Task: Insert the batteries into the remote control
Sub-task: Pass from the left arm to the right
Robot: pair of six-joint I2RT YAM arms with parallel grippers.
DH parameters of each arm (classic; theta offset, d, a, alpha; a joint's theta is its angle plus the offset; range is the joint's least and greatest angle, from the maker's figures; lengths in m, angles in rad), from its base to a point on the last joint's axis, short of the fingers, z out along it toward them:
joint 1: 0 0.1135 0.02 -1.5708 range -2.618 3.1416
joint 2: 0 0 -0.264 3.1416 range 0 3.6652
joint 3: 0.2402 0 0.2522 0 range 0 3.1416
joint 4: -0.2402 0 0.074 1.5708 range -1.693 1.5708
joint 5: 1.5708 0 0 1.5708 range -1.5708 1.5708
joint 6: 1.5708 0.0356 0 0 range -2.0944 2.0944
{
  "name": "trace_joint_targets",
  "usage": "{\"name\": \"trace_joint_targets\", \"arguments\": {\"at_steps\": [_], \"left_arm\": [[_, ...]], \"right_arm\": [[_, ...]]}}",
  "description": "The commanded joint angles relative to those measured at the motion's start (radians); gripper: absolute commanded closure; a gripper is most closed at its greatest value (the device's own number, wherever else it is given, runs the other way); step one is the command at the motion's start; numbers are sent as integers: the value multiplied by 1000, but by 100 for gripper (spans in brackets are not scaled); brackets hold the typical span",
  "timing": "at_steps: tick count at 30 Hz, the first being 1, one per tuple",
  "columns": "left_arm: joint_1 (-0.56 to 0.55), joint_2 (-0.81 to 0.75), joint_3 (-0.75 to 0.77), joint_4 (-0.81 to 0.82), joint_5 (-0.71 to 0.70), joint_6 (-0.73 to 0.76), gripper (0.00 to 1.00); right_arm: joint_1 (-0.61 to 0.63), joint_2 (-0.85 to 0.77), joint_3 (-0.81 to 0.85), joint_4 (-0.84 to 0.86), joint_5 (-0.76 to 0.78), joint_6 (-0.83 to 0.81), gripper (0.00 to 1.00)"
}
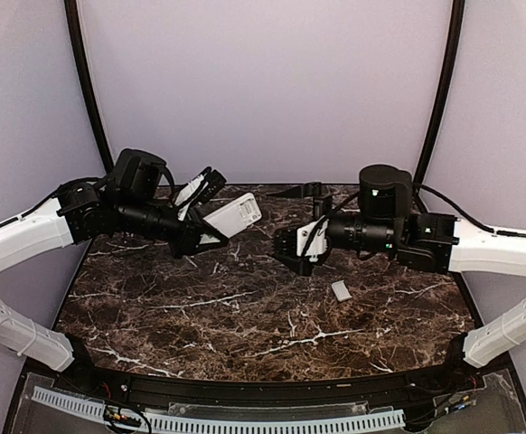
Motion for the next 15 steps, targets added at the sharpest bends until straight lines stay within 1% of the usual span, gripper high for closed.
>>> {"name": "trace_joint_targets", "arguments": {"at_steps": [1,5,10,12,15], "left_arm": [[-5,-6,28,-47,92,10,100],[-5,19,43,-74,101,5,100],[-7,23,45,-72,112,-4,100],[-7,24,44,-67,118,-7,100],[-7,26,45,-60,128,-7,100]], "right_arm": [[56,107,83,82,139,-297,1],[76,176,123,131,202,-382,1],[84,211,154,78,232,-432,2],[96,225,152,85,259,-464,5],[112,250,158,100,315,-514,12]]}}
